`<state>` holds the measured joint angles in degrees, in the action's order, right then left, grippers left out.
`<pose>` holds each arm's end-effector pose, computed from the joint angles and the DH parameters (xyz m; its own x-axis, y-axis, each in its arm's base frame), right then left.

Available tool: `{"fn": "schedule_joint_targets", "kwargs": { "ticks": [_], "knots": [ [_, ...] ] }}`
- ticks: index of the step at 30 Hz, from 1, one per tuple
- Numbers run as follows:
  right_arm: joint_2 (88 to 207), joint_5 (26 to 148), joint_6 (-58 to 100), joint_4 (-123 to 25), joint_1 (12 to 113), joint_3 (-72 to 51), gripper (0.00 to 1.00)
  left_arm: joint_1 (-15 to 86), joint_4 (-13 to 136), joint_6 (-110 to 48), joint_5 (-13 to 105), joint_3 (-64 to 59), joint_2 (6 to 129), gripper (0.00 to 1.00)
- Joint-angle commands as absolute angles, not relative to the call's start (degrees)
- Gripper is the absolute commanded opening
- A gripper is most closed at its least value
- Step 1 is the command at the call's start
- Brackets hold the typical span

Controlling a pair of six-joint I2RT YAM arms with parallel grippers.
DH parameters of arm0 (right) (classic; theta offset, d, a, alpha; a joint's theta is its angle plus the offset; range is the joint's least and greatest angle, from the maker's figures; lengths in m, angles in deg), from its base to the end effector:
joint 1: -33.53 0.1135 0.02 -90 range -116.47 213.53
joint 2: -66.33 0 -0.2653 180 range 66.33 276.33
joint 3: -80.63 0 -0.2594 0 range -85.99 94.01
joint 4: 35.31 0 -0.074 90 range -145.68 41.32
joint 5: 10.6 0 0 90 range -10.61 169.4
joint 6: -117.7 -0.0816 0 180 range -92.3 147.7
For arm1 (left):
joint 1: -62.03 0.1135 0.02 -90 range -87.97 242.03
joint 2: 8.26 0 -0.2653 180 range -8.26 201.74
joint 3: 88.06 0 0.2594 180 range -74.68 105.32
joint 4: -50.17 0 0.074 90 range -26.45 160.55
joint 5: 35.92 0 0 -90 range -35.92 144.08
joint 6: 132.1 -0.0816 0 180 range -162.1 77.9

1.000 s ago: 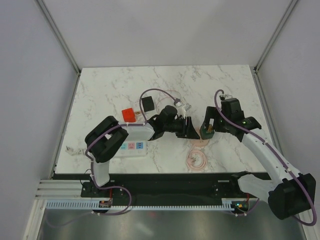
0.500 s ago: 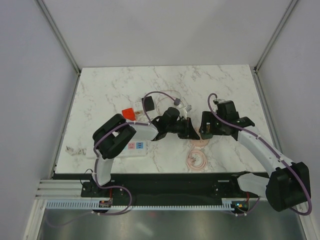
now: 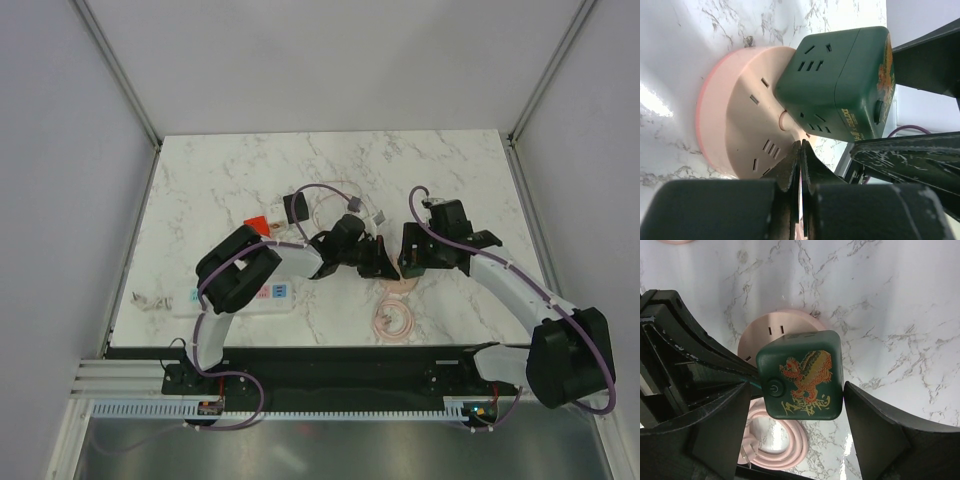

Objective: Pull the plug off the socket

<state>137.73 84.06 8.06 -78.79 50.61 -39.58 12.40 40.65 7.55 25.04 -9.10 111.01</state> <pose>0.2641 0.0881 0.1854 -0.8516 0.0888 -0.5166 -0.0541 0.9654 0.2551 0.2758 -0.3855 0.1027 -0.9282 0.0631 -0.3668 0.3535 0.4582 -0.8156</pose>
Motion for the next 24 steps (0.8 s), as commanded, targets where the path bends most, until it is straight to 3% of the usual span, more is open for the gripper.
{"fn": "schedule_joint_targets", "kwargs": {
  "ticks": [1,13,24],
  "knots": [
    [138.8,83.3,9.1,-76.1,50.7,-39.5,0.82,12.5,43.9,8.5,27.2,-7.3,112.2,0.02],
    [142.1,80.3,10.5,-73.8,50.7,-40.3,0.80,12.9,50.9,10.8,28.1,-5.9,114.4,0.02],
    [141.8,79.7,9.7,-72.1,50.7,-42.0,0.60,12.9,54.7,12.0,29.6,-6.1,115.7,0.02]
  ]
}}
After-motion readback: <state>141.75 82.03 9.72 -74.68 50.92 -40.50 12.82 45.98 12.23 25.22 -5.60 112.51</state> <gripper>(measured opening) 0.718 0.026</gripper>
